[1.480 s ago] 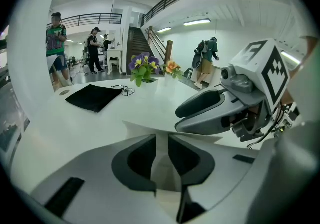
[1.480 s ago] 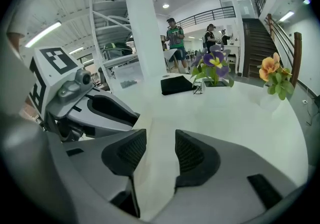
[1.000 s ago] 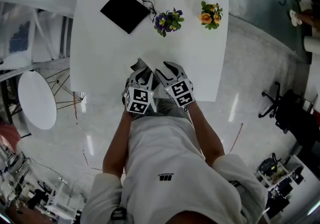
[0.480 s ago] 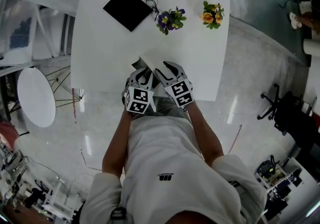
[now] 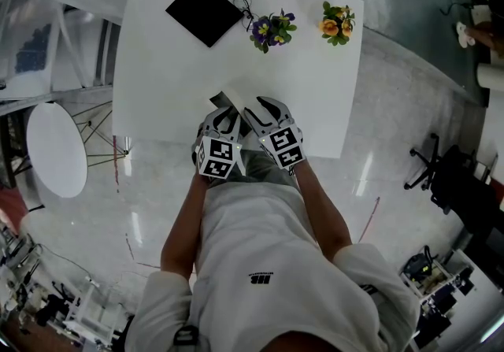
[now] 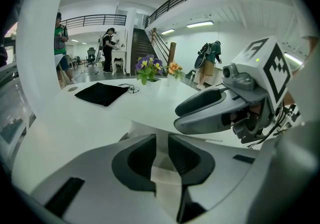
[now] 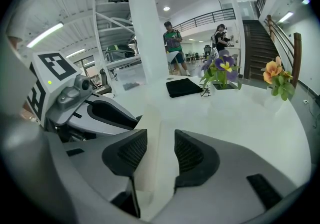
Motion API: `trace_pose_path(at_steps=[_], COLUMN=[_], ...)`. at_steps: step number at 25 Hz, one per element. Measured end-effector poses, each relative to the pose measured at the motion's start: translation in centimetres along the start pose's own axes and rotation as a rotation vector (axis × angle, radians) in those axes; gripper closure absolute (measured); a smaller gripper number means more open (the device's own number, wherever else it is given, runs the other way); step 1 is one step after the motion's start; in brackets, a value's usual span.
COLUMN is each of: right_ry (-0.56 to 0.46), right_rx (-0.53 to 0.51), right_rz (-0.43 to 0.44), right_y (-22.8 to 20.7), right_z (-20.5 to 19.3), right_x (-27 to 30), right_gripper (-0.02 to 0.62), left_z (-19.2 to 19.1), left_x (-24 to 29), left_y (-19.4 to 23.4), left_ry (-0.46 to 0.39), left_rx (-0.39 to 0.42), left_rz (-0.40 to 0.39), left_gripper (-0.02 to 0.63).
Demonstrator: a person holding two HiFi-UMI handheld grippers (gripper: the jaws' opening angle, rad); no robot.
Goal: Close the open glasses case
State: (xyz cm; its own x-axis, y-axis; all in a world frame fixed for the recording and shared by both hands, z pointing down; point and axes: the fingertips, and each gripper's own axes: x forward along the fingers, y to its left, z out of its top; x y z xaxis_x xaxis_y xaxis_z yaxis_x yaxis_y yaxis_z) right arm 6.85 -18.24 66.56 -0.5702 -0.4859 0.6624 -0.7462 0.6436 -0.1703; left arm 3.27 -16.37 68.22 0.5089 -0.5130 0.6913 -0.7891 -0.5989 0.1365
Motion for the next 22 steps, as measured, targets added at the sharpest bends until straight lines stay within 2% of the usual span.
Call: trace_pose_path(at_steps=[22], right_ry=[0.006], right_rx=[-0.021], right_rz=[0.017], right_y=[1.8], right_z=[-0.3], right_x=[0.5], right_gripper=[0.42], left_z=[-1.8], left_x=[-1.0], left_y=[0.6], left_ry=[0.018], left_rx=[-0.013], left_rz=[0.018], left_gripper=[0.517])
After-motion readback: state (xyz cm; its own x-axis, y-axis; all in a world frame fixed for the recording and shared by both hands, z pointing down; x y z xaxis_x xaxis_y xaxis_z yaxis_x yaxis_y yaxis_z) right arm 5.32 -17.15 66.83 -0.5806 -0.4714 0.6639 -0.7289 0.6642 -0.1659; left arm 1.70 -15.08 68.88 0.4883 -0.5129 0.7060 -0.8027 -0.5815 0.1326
